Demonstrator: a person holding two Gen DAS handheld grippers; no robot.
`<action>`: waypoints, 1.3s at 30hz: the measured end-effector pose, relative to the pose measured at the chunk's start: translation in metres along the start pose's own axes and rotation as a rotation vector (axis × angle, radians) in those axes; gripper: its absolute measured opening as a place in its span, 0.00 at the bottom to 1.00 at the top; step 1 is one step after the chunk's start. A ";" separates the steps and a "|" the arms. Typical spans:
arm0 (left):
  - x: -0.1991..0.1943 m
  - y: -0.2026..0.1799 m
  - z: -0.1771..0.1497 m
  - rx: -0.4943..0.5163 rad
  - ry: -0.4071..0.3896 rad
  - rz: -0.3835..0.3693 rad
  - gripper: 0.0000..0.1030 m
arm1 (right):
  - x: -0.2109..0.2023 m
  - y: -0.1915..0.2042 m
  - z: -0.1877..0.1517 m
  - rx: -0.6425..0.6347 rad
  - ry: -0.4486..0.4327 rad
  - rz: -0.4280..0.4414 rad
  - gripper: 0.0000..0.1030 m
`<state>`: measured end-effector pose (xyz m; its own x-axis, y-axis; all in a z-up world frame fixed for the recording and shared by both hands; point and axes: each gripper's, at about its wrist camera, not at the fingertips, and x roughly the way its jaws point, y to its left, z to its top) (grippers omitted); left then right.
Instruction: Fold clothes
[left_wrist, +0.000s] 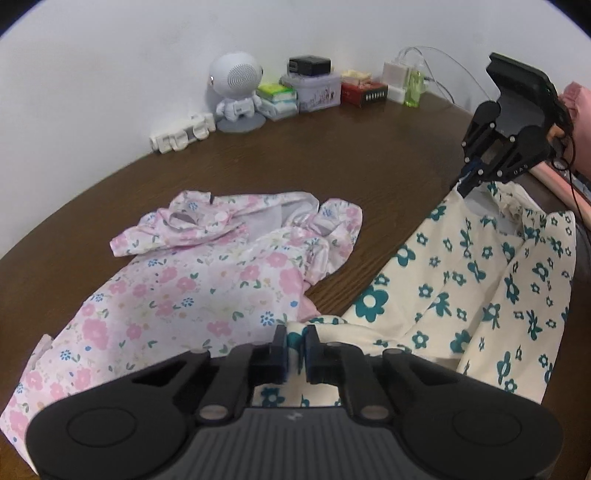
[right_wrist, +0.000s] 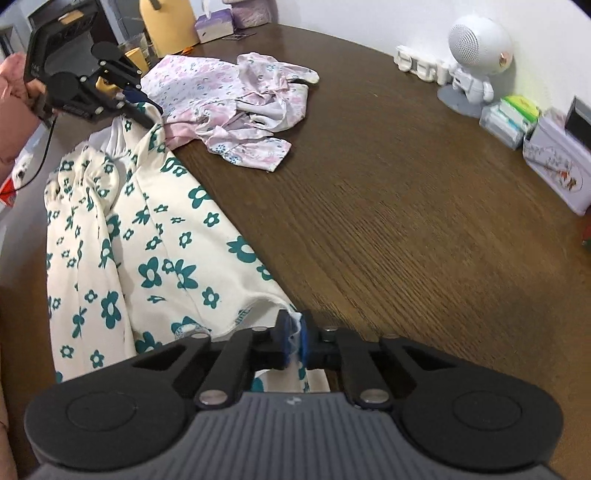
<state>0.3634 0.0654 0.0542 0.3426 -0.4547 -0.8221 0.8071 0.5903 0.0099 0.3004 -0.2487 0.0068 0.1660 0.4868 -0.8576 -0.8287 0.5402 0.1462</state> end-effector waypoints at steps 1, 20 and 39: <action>-0.003 -0.002 -0.001 0.001 -0.020 0.002 0.05 | -0.004 0.004 -0.001 -0.014 -0.018 -0.006 0.03; -0.094 -0.163 -0.136 0.132 -0.204 0.299 0.04 | -0.082 0.199 -0.127 -0.336 -0.242 -0.192 0.03; -0.090 -0.173 -0.128 0.204 -0.170 0.318 0.52 | -0.048 0.212 -0.158 -0.269 -0.264 -0.313 0.03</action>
<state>0.1318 0.0897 0.0542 0.6511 -0.3851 -0.6540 0.7212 0.5824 0.3750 0.0321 -0.2658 0.0013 0.5302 0.5059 -0.6804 -0.8205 0.5085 -0.2612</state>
